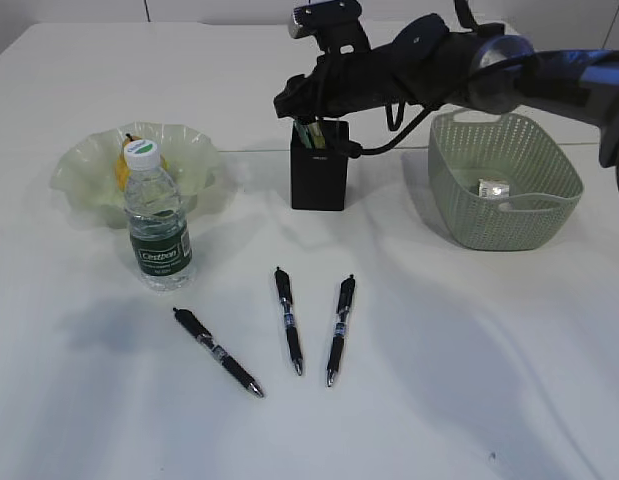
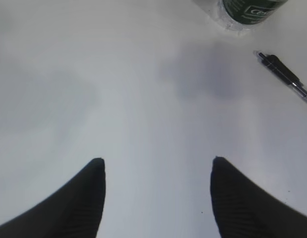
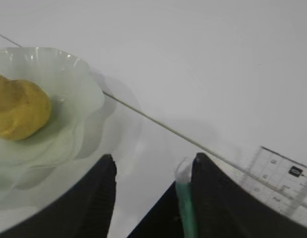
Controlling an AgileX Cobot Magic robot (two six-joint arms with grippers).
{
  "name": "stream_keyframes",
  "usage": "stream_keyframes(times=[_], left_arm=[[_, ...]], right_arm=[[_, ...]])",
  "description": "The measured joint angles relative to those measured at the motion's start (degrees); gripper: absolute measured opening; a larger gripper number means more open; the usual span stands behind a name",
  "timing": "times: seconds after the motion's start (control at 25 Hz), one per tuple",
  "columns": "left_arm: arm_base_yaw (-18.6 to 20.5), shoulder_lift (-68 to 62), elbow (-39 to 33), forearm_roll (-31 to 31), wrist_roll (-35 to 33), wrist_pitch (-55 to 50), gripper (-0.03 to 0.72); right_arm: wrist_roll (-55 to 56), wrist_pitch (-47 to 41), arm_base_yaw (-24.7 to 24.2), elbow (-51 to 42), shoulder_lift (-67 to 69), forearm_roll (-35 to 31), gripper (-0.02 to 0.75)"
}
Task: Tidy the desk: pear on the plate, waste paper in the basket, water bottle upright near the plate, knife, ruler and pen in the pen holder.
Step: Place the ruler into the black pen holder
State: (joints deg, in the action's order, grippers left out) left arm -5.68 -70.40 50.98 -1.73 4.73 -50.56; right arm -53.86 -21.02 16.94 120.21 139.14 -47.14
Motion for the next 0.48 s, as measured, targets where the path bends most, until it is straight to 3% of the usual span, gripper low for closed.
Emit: stream_keyframes(times=[0.16,0.48], left_arm=[[0.0,0.0,0.0,0.0,0.0,-0.1,0.466],[0.0,0.0,0.0,0.0,0.0,-1.3,0.465]], right_arm=[[3.5,-4.8,0.0,0.0,-2.7,4.0,0.369],[27.0,-15.6,0.0,0.0,-10.6,28.2,0.369]])
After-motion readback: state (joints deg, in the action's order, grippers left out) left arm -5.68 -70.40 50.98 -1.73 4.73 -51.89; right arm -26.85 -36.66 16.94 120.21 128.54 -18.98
